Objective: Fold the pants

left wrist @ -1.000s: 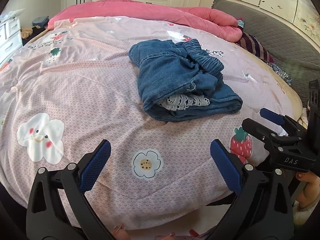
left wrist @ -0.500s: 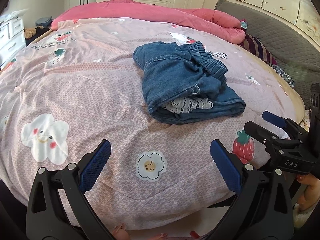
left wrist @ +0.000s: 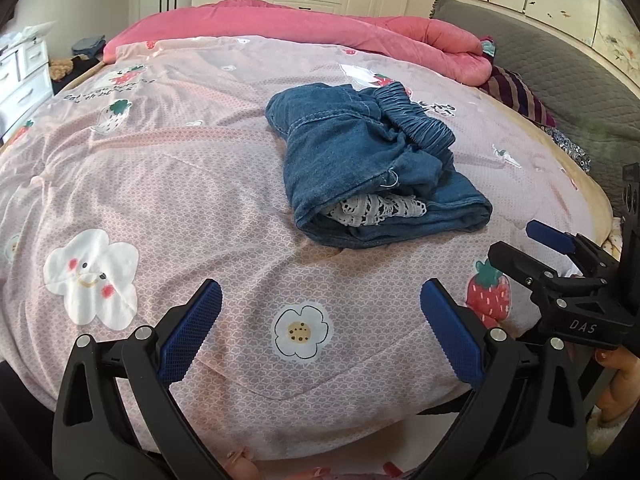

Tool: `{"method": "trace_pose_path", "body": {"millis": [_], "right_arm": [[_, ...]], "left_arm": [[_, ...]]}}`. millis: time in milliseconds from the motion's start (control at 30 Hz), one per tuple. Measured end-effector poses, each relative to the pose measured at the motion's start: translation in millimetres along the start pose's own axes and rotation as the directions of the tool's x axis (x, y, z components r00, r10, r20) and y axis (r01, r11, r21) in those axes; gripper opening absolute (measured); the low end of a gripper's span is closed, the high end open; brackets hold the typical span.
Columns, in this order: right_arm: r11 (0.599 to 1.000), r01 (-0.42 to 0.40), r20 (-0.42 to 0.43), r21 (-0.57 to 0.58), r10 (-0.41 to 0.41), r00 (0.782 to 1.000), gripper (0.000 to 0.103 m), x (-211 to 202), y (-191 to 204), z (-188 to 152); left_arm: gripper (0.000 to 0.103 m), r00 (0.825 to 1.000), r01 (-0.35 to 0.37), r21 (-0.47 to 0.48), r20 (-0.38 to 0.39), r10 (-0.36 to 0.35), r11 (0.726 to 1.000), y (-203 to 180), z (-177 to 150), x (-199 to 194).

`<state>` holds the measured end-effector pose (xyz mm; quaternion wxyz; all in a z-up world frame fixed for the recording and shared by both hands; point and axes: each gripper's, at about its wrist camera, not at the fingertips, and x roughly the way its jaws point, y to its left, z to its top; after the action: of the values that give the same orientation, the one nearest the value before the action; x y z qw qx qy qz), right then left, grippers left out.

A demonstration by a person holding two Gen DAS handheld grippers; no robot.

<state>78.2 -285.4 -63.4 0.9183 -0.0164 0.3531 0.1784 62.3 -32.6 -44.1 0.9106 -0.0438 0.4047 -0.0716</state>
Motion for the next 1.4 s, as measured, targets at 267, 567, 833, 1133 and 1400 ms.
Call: {"method": "trace_pose_path", "body": {"millis": [267,567,833,1133,1400], "right_arm": [[1.000,0.002,0.000,0.002,-0.002,1.000,0.099,1,0,0],[1.000,0.008,-0.001,-0.003,-0.008,1.000,0.099,-1,0,0],[1.000,0.023,0.005,-0.006,-0.023,1.000,0.099,-3,0,0],[1.000,0.031,-0.004,-0.005,-0.031,1.000,0.099,-1,-2,0],[0.999,0.049,-0.008,-0.011,-0.049,0.999,0.099,0,-4,0]], "left_arm": [[0.094,1.000,-0.013,-0.012,0.014,0.013,1.000,2,1,-1],[0.094,0.999,-0.033,-0.007,0.012,0.033,0.999,1,1,0],[0.094,0.999,-0.049,-0.006,0.022,0.049,0.999,1,2,-1],[0.094,0.999,-0.025,-0.037,0.020,0.026,0.999,5,4,-1],[0.094,0.992,-0.117,-0.023,0.043,0.118,0.993,10,9,-6]]}}
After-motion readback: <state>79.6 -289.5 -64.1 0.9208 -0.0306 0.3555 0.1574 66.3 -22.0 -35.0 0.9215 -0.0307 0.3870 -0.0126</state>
